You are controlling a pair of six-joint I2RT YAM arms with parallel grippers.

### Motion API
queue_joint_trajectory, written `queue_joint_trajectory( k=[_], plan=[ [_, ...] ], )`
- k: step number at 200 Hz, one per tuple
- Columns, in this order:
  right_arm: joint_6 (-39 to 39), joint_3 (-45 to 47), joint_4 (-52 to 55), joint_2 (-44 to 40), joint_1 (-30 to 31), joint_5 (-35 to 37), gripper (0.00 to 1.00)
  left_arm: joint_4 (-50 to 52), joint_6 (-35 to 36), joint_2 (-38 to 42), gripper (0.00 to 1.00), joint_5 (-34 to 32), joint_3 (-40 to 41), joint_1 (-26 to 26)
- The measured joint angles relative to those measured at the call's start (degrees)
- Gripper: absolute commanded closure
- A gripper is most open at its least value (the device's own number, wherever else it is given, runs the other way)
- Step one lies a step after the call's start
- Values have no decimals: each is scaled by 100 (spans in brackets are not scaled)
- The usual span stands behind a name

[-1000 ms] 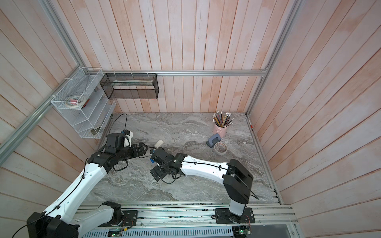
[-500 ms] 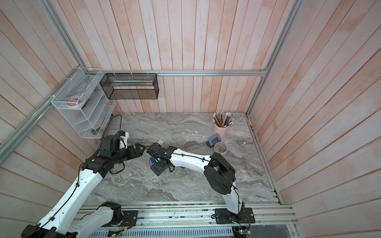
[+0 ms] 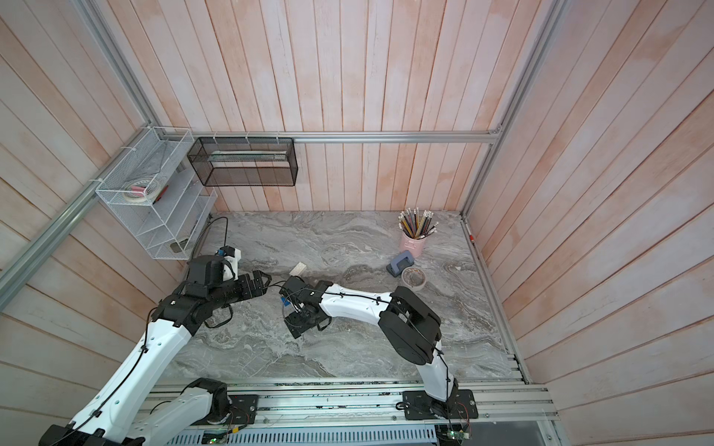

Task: Assemble a spoon with lego
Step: Pick up the lego brick from the center of the board.

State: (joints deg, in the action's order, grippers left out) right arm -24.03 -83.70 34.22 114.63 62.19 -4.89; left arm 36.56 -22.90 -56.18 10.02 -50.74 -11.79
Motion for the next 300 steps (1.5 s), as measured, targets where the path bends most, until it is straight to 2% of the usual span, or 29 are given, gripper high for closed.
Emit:
queue_joint_trajectory(
  k=[43, 86, 109, 128, 173, 217, 242, 287, 300],
  plan=[
    [-345, -33, -133, 173, -55, -20, 18, 4, 70, 144, 0, 0, 55, 24],
    [-424, -623, -107, 695, -269, -13, 20, 11, 127, 328, 0, -2, 166, 57],
    [-404, -1091, -22, 999, -299, 7, 27, 28, 136, 426, 0, -4, 225, 83],
    [-341, -1434, 96, 1215, -299, 57, 29, 33, 138, 479, 0, -7, 264, 92],
    [-249, -1585, 424, 1303, -302, 393, 43, 31, 136, 531, 0, -2, 352, 92],
    [-118, -2004, 592, 1569, -304, 584, 46, 31, 136, 531, 0, -2, 372, 92],
    [-63, -2157, 667, 1655, -306, 662, 54, 31, 133, 531, 0, 0, 374, 94],
    [11, -2258, 761, 1727, -328, 769, 54, 24, 127, 529, 0, 4, 404, 98],
    [15, -2260, 763, 1727, -350, 796, 49, 22, 127, 529, 0, 4, 407, 98]
  ],
)
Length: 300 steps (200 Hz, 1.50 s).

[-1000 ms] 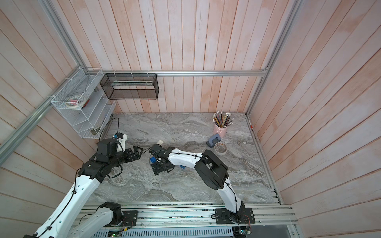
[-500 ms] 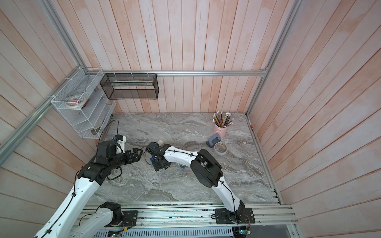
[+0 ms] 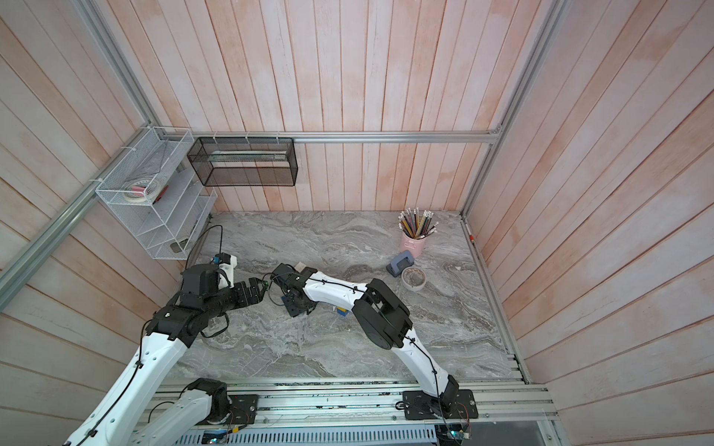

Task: Assemble a spoon with lego
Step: Pick up the lego brick from the center of the board, then assemble the lego brick with the lego brick.

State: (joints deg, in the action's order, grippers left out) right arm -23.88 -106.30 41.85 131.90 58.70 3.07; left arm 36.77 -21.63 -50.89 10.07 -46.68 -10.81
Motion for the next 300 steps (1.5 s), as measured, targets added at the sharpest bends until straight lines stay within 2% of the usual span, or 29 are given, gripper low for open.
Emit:
queue_joint_trajectory(
  k=[23, 74, 114, 142, 192, 215, 241, 276, 300],
  plan=[
    [13, -26, 31, 0, -50, 28, 45, -15, 0, 0, 0, 0, 0, 0],
    [15, -234, 66, 28, -136, 26, 47, -17, -2, 0, 0, 2, 9, 0],
    [39, -391, 68, 190, -153, 17, 60, -15, -2, 0, 0, 2, 11, 0],
    [59, -389, 90, 229, -153, 4, 62, -15, -2, 0, 0, 2, 11, 0],
    [144, -389, 109, 227, -153, 9, 86, -55, -52, 0, 0, 44, 68, 0],
    [164, -317, 149, 131, -136, 109, 88, -179, -166, 20, 0, 155, 146, 0],
    [278, 155, 70, -555, -70, 199, 91, -551, -463, 258, 0, 396, 422, 0],
    [732, 1069, -273, -2448, -37, 352, 91, -1303, -942, 651, 0, 826, 769, -42],
    [1202, 2070, -789, -3842, -173, 437, 91, -1976, -1126, 560, 0, 892, 1082, -566]
  ],
)
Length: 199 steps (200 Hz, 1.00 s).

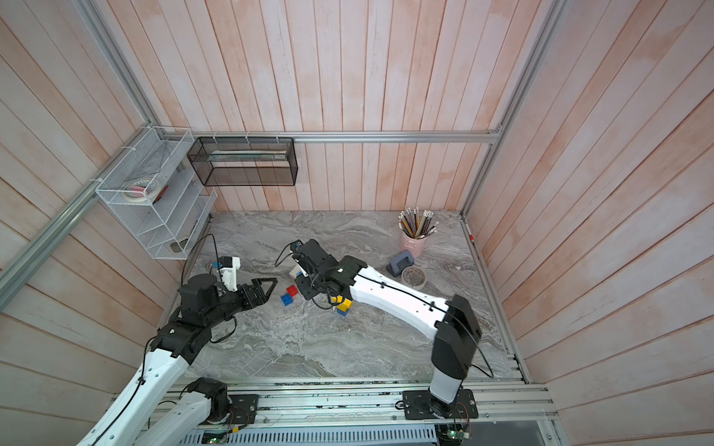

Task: Assemble a spoon with lego
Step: Assemble the lego brick with the lego brick.

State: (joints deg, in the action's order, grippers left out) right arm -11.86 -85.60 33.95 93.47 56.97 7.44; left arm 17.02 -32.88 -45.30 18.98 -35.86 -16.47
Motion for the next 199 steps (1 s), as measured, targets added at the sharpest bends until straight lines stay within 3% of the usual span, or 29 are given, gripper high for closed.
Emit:
queue_joint_trajectory(
  k=[30, 63, 145, 199],
  plan=[
    [483, 1388, -651, -1069, -442, -164, 92, -684, -177, -557, 0, -170, 306, -855],
    [876, 2299, -1211, -1244, -743, -481, 96, -1204, -332, -938, 0, -278, 522, -1012],
    [1222, 2430, -1593, -1036, -1029, -922, 97, -1600, -378, -1121, 0, -365, 769, -1121],
    [1368, 2916, -1644, -1360, -1080, -1034, 98, -1711, -369, -1121, 0, -385, 831, -1121]
  ],
)
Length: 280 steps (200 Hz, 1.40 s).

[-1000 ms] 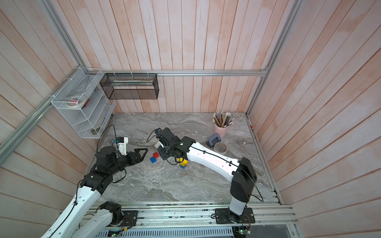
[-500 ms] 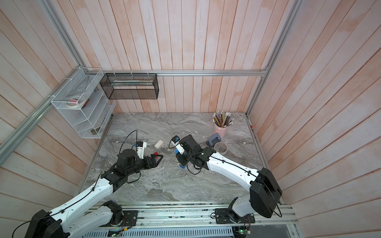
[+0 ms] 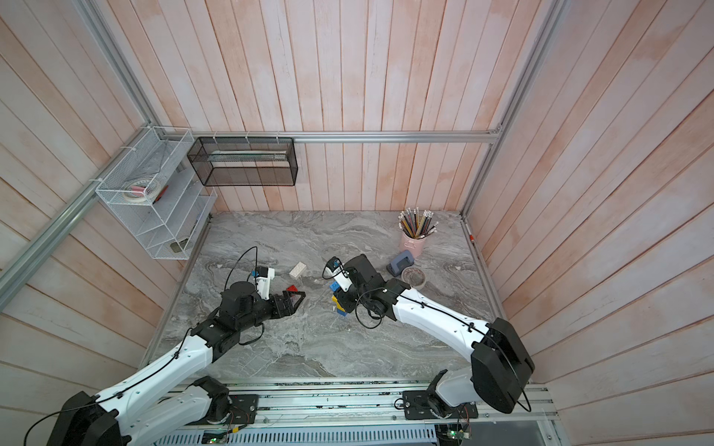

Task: Assemble a spoon with lego
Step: Assemble the lego brick with the lego brick.

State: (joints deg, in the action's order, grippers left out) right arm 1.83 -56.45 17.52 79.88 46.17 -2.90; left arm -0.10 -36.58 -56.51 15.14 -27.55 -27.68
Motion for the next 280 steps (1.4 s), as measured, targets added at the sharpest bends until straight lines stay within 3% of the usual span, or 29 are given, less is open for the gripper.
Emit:
queue_joint_trajectory(
  k=[150, 280],
  plan=[
    [894, 527, -706, -339, -208, -345, 100, 4, 81, 0, 0, -22, 111, 0],
    [1051, 614, -852, -11, -251, -476, 100, 11, 125, 17, 0, -44, 166, 0]
  ],
)
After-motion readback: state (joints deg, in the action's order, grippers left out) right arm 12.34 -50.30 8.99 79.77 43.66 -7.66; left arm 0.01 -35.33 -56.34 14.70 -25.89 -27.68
